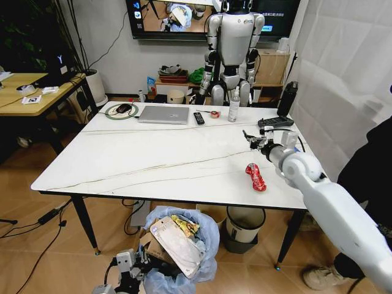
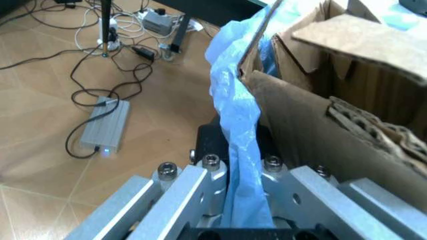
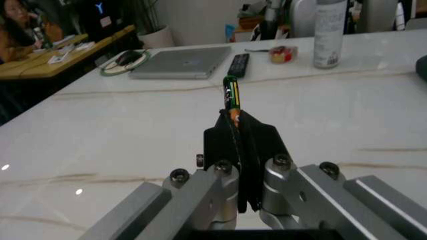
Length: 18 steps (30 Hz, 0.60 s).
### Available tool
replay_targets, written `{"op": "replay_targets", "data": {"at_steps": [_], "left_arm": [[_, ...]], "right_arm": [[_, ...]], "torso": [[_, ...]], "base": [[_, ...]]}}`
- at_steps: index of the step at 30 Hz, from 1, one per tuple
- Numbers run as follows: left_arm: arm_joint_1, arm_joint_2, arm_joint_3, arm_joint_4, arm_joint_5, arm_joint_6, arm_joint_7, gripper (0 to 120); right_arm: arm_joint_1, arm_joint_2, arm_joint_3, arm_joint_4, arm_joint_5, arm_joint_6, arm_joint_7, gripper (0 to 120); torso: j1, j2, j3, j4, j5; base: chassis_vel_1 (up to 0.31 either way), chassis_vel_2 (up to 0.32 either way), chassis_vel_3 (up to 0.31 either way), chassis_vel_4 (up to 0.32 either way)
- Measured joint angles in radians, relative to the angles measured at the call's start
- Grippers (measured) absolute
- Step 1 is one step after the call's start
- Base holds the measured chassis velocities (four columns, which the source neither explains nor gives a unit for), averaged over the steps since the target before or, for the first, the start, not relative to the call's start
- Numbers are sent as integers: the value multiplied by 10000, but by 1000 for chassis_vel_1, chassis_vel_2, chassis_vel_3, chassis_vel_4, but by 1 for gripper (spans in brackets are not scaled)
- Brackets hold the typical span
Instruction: Pick up the trash bin and place the trash from the table into it.
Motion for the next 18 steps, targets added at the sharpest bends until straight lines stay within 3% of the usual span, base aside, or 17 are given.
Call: {"op": "replay_targets", "data": {"at_steps": [4,6,10,18], "left_arm": [[-5,115,95,0,-21,-1,1,0],[-14,132,115,0,-25,-1,2,0],[-49,222,260,9,-25,-5,2,0],[-52,331,314,-30,-22,-9,4,0]], "right_arm": [[-1927,-448,840,2066,119,200,21,0],[-2222,-495,948,2385,112,220,29,0],[-4868,-556,1726,4219,-447,390,37,0],[-7462,-238,1858,5144,-2145,672,-270,0]], "torso": [[0,-1,0,-3,-3],[-1,-1,0,-3,-5],[-1,-1,0,0,-1],[-2,-1,0,1,0]], "base": [[0,0,0,0],[0,0,0,0],[0,0,0,0],[0,0,0,0]]}}
